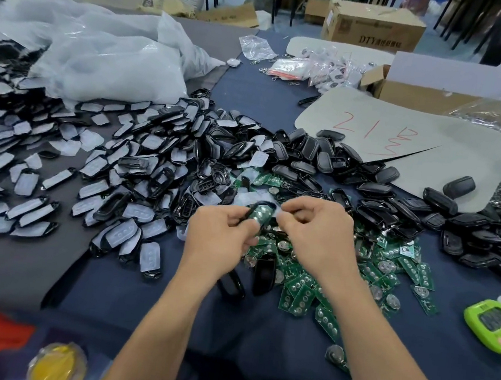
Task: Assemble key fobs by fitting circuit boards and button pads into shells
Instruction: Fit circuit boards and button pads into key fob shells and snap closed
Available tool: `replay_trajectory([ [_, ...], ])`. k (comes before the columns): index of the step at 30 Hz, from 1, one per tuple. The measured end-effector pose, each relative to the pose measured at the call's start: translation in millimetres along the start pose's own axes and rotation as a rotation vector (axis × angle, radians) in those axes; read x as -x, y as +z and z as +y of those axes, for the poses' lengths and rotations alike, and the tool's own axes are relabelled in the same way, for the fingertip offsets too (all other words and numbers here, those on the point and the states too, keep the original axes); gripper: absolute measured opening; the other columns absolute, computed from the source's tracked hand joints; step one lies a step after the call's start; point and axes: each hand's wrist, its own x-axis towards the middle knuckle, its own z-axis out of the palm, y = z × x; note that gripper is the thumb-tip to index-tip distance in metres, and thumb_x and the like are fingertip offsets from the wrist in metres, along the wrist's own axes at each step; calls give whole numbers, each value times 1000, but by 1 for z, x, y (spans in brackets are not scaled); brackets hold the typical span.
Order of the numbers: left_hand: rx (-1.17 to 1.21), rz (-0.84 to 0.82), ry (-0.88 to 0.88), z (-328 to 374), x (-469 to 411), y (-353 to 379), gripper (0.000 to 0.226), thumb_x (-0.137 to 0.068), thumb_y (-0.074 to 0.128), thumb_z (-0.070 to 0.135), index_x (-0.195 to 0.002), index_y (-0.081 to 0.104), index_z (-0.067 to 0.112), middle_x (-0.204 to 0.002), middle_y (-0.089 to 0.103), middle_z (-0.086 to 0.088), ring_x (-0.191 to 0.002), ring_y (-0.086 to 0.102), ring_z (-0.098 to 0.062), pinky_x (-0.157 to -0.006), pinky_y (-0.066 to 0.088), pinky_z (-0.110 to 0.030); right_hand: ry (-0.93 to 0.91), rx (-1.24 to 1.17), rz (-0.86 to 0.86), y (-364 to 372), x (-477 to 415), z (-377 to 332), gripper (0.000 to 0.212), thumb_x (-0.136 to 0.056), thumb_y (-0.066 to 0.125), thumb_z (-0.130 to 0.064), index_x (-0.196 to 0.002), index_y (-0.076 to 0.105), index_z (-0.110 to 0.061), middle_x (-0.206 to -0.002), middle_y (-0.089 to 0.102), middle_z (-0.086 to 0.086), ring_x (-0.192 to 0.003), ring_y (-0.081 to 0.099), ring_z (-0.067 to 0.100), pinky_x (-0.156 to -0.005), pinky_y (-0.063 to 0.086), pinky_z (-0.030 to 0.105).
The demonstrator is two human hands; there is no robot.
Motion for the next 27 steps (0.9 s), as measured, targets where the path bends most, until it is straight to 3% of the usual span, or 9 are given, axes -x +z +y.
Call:
replay_trajectory([
  [2, 208, 136, -111, -6, -6, -13, 12, -95, 70, 0, -96, 76, 10, -68, 77, 1, -59, 75, -12, -54, 57, -20, -28, 77, -55, 13, -10, -7, 7, -88, 75, -25, -91, 80, -28, -73, 73, -18, -67, 65, -6, -69, 46, 5],
  [5, 482, 336, -207, -13, -12, -40, 7, -97, 66, -2, -92, 68, 3, -66, 76, -3, -56, 73, -13, -52, 56, -19, -91, 198, -184, 35, -23, -20, 19, -93, 64, -16, -99, 80, -25, -93, 78, -9, -81, 70, 6, -89, 57, 26],
  [9, 647, 514, -213, -21, -16, -73, 16, -101, 58, -3, -87, 63, 4, -78, 73, -11, -56, 70, -13, -57, 59, -21, -207, 267, -288, 74, -40, -44, 31, -92, 57, -5, -105, 80, -21, -104, 78, 0, -76, 65, 13, -84, 60, 33],
  [12, 692, 569, -196, -27, -19, -89, 16, -101, 54, -3, -87, 61, 3, -71, 74, -5, -57, 70, -13, -58, 59, -22, -271, 293, -350, 108, -53, -61, 36, -92, 55, -1, -109, 80, -21, -113, 76, 3, -105, 67, 21, -94, 57, 38],
  [15, 703, 643, -192, -35, -23, -99, 9, -97, 55, -1, -91, 61, 2, -70, 73, -3, -56, 66, -15, -55, 57, -21, -311, 336, -402, 139, -63, -74, 38, -92, 55, -6, -120, 74, -24, -120, 71, 11, -112, 63, 30, -96, 55, 40],
  [20, 689, 686, -202, -43, -27, -109, 8, -98, 51, 2, -94, 58, 2, -66, 69, -2, -52, 61, -12, -47, 50, -18, -454, 517, -565, 174, -84, -87, 65, -92, 54, 0, -154, 41, -15, -144, 56, 13, -132, 42, 35, -102, 47, 46],
  [24, 667, 664, -202, -42, -30, -111, 10, -99, 50, 2, -93, 58, 2, -64, 68, -1, -48, 58, -9, -44, 46, -17, -416, 484, -622, 182, -102, -96, 57, -95, 49, 4, -149, 51, -17, -144, 57, 9, -129, 50, 31, -89, 43, 29],
  [27, 649, 618, -200, -41, -34, -109, 9, -98, 50, 2, -92, 57, 4, -64, 69, 0, -49, 58, -10, -44, 45, -18, -454, 529, -606, 178, -107, -93, 51, -95, 51, 3, -140, 62, -17, -140, 60, 9, -127, 53, 33, -96, 51, 37],
])
